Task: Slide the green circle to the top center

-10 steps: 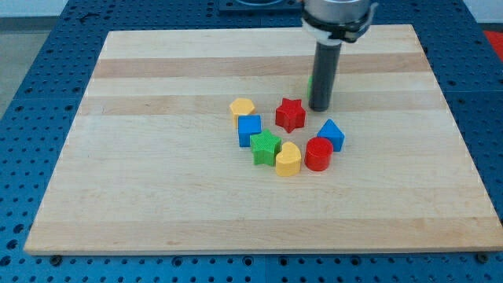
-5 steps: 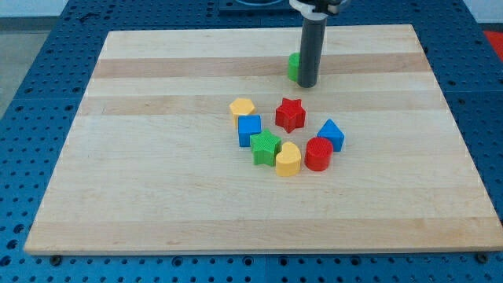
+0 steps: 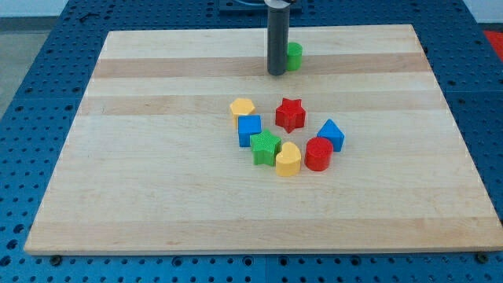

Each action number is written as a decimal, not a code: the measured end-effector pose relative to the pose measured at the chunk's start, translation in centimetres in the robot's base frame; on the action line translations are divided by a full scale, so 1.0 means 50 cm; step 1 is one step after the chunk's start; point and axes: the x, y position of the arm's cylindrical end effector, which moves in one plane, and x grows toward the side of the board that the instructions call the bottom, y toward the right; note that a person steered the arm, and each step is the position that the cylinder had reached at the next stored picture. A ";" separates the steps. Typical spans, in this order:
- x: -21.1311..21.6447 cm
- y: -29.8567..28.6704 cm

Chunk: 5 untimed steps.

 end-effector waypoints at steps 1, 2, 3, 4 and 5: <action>-0.023 0.040; -0.050 0.105; -0.096 0.145; -0.101 0.143; -0.048 0.120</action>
